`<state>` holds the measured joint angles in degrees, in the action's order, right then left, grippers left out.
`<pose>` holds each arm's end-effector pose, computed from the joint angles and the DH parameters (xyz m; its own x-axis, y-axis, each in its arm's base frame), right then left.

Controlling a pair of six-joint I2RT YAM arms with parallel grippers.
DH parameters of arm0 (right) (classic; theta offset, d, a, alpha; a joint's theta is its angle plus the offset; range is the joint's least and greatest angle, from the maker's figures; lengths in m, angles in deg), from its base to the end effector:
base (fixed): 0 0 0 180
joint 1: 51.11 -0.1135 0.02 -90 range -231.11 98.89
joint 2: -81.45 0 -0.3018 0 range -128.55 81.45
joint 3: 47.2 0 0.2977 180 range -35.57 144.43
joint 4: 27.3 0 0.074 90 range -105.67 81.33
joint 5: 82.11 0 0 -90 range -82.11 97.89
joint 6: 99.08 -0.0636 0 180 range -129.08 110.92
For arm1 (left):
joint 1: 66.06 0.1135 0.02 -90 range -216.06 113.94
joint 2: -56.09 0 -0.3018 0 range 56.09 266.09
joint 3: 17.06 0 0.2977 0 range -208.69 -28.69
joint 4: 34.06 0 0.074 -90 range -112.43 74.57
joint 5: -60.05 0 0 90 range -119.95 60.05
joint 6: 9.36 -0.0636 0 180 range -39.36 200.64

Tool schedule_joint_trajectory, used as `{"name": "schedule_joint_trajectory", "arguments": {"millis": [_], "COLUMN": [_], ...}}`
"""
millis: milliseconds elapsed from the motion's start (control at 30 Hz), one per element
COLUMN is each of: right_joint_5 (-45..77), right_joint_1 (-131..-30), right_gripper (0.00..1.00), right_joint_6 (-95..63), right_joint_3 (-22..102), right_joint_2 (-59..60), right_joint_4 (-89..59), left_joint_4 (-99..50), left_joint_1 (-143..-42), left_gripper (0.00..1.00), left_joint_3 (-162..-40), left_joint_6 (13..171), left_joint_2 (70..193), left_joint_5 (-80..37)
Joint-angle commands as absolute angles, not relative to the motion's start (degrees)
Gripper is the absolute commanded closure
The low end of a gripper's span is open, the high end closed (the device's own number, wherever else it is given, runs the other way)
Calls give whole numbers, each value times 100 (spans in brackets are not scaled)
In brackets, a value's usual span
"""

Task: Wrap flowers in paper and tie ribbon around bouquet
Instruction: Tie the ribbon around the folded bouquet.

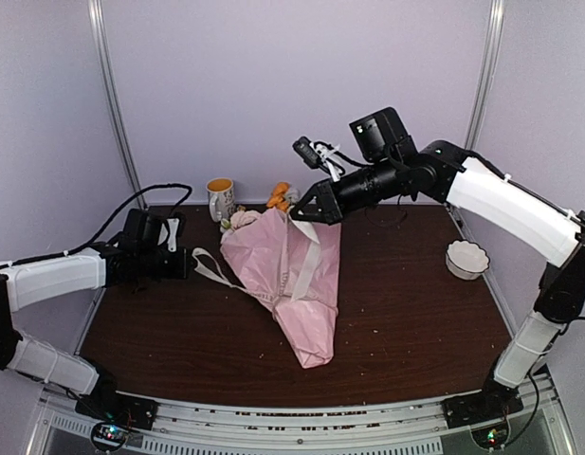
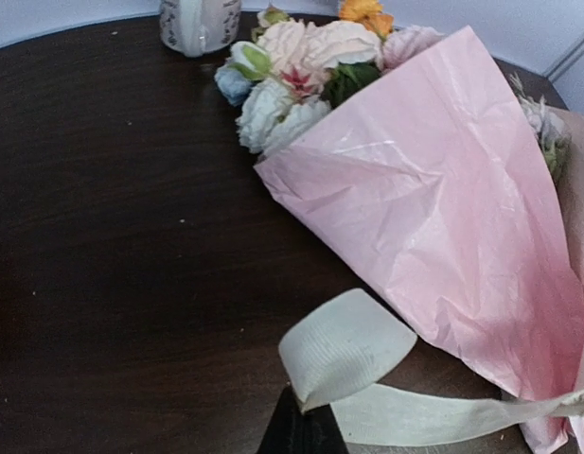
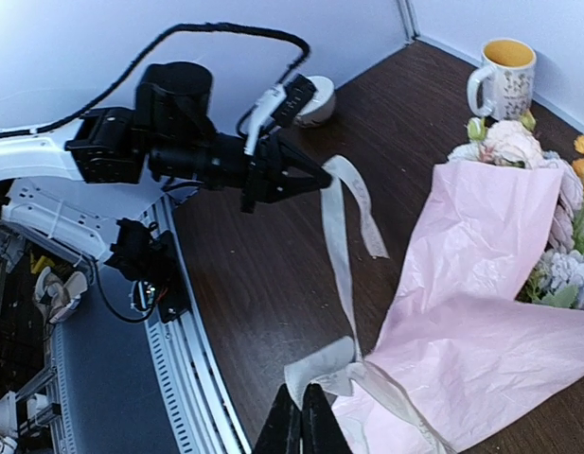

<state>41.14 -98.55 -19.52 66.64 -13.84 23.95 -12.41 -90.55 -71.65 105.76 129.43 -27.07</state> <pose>0.2699 0.3455 0.4400 -0.5275 -0.3504 -0.7739 -0.8465 0.2942 0.4438 0.2900 -0.1356 0.2178 -0.7246 -0.1358 -0.6757 0.1560 0.9226 -0.3528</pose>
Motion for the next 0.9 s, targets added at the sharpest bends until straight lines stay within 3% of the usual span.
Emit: {"name": "schedule_joint_trajectory", "arguments": {"millis": [0,200,633,867], "right_joint_5": [3584,3656,2979,2239], "right_joint_1": [-9515,-8491,-5460,-4839], "right_gripper": [100,100,100,100], "right_joint_6": [-2081,-2836,-3438,-3182], "right_joint_3": [6464,4832,1831,876], "right_joint_2": [-1460,-570,789,942], "right_joint_4": [2361,1076,253,448], "left_joint_4": [-1633,-1833,-2109,-2011], "left_joint_1": [-8672,-8086,-7191,-6884], "left_gripper": [100,100,100,100], "left_joint_3": [-6932,-6362,-5263,-5208], "left_joint_6": [11330,11965,12737,12666], "left_joint_2": [12862,12752,12195,12071], "left_joint_5": [-2915,-3015,-3362,-3371]}}
